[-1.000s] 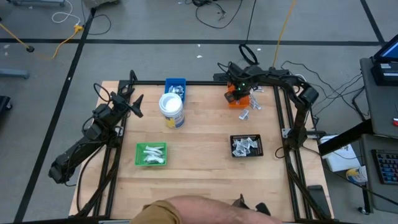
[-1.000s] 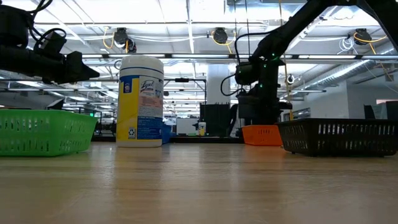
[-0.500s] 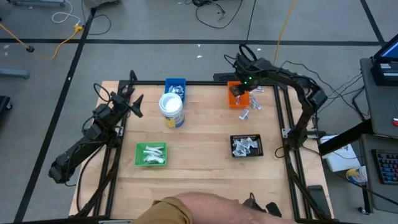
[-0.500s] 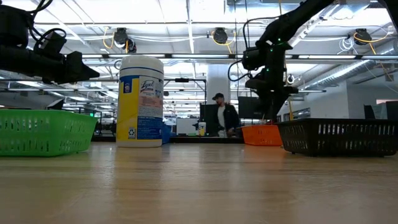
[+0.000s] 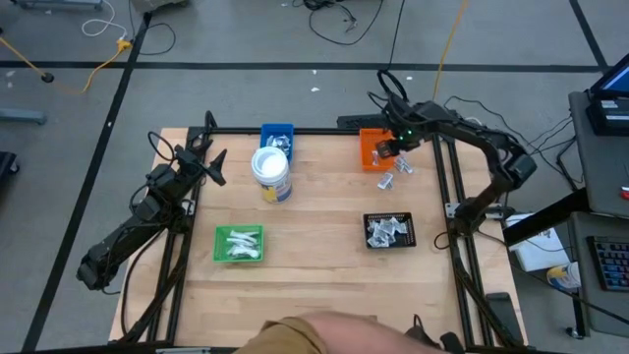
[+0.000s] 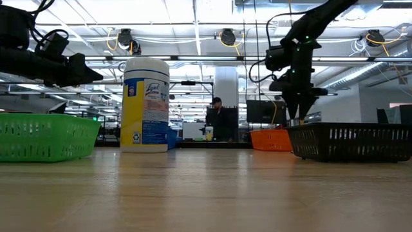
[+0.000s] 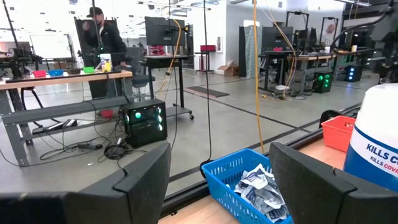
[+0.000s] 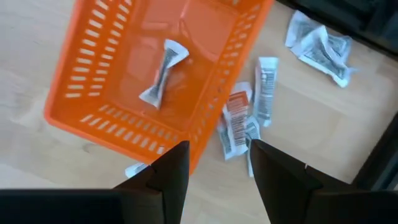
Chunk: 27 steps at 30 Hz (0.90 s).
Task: Pick & Place First Aid Supplies
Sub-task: Put the orange ointment pack into the orange bin
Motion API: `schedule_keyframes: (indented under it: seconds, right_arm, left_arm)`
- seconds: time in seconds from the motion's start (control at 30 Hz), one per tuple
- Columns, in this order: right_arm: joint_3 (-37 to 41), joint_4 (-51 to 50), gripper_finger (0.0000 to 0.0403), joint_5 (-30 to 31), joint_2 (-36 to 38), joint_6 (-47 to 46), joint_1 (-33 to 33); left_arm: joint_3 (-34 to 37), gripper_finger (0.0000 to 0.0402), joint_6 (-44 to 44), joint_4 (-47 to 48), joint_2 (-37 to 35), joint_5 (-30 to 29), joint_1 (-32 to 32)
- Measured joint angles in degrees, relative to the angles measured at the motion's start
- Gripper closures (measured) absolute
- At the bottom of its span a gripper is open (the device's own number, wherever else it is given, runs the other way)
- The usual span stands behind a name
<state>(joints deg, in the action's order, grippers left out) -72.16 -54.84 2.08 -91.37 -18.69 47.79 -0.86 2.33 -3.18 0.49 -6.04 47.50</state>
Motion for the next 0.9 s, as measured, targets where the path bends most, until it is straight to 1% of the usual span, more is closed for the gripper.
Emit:
schedule_keyframes:
  seconds: [0.1, 0.33, 0.57, 0.9]
  right_arm:
    - [2.9, 1.6, 0.0241, 1.1, 2.3, -0.1, 0.4]
    - [8.2, 5.6, 0.0243, 1.1, 5.0, -0.1, 2.0]
    - [13.6, 13.1, 0.0243, 1.0, 5.0, 0.5, 2.9]
    - [18.5, 18.7, 0.0258, 0.9, 4.7, 2.3, 2.9]
  left_arm:
    - [0.0, 0.0128, 0.0, 0.0, 0.0, 0.0, 0.0]
    - [0.0, 0.0128, 0.0, 0.0, 0.0, 0.0, 0.0]
    - [0.0, 0.0128, 0.0, 0.0, 0.0, 0.0, 0.0]
    - [0.0, 0.0128, 0.0, 0.0, 0.0, 0.0, 0.0]
